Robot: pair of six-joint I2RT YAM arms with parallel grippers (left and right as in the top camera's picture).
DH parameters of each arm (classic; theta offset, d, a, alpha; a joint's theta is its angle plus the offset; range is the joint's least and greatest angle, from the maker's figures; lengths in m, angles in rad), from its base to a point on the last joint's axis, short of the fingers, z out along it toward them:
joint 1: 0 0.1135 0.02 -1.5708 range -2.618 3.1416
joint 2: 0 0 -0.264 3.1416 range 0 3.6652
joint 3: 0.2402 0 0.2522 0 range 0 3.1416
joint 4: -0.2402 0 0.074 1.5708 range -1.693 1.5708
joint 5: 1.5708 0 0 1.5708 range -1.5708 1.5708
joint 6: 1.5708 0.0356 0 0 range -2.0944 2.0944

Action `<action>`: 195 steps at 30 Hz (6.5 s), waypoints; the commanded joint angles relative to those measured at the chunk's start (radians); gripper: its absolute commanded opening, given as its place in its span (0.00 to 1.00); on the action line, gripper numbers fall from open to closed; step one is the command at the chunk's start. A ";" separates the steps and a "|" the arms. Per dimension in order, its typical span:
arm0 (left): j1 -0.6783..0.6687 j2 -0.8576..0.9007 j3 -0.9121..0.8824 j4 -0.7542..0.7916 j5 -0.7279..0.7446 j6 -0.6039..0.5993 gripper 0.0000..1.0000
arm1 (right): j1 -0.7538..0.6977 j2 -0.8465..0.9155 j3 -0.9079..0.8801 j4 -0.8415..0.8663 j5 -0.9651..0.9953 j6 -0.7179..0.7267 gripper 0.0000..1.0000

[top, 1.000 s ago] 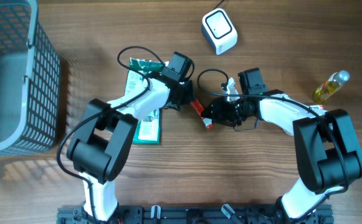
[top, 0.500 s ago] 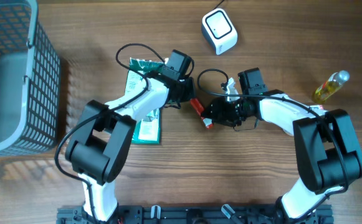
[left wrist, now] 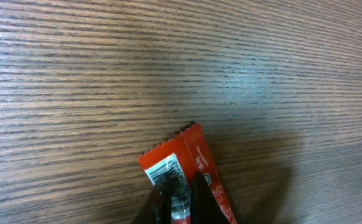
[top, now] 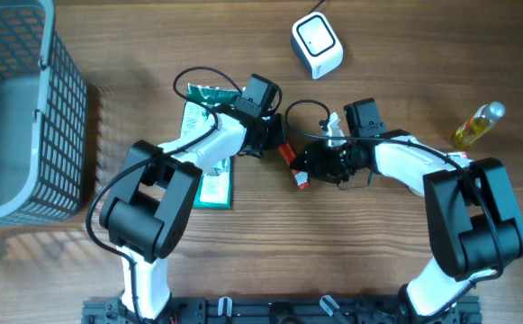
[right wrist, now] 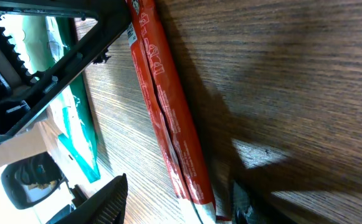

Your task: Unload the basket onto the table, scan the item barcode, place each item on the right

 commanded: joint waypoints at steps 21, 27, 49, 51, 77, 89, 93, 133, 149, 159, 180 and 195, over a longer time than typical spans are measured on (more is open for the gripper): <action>-0.003 0.111 -0.008 -0.035 0.008 -0.009 0.04 | 0.005 -0.005 -0.019 -0.006 0.037 0.003 0.53; -0.003 0.111 -0.008 -0.035 0.008 -0.009 0.04 | 0.007 -0.005 -0.022 -0.008 0.037 0.004 0.53; -0.003 0.111 -0.008 -0.036 0.008 -0.009 0.04 | 0.059 -0.005 -0.022 0.028 0.068 0.036 0.41; -0.003 0.111 -0.008 -0.036 0.008 -0.009 0.04 | 0.059 -0.005 -0.022 0.027 0.068 0.025 0.34; 0.002 0.107 -0.006 -0.039 0.008 -0.008 0.04 | 0.059 -0.005 -0.022 -0.027 0.036 -0.106 0.04; 0.171 -0.232 0.229 -0.340 -0.344 0.115 0.04 | 0.059 -0.005 -0.022 -0.029 0.037 -0.113 0.04; 0.277 -0.295 0.277 -0.401 -0.408 0.183 0.04 | 0.059 -0.005 -0.022 -0.029 0.037 -0.113 0.04; 0.562 -0.299 0.277 -0.478 -0.407 0.194 1.00 | 0.059 -0.005 -0.022 -0.036 0.037 -0.105 0.04; 0.562 -0.299 0.277 -0.478 -0.407 0.194 1.00 | 0.059 -0.005 -0.022 -0.023 -0.005 -0.099 0.04; 0.562 -0.299 0.277 -0.478 -0.407 0.194 1.00 | 0.039 -0.005 -0.022 -0.040 -0.016 -0.087 0.04; 0.562 -0.299 0.277 -0.478 -0.407 0.194 1.00 | 0.040 -0.005 -0.022 -0.034 -0.016 -0.024 0.04; 0.562 -0.299 0.277 -0.478 -0.407 0.194 1.00 | 0.039 -0.005 -0.022 -0.028 -0.097 0.068 0.04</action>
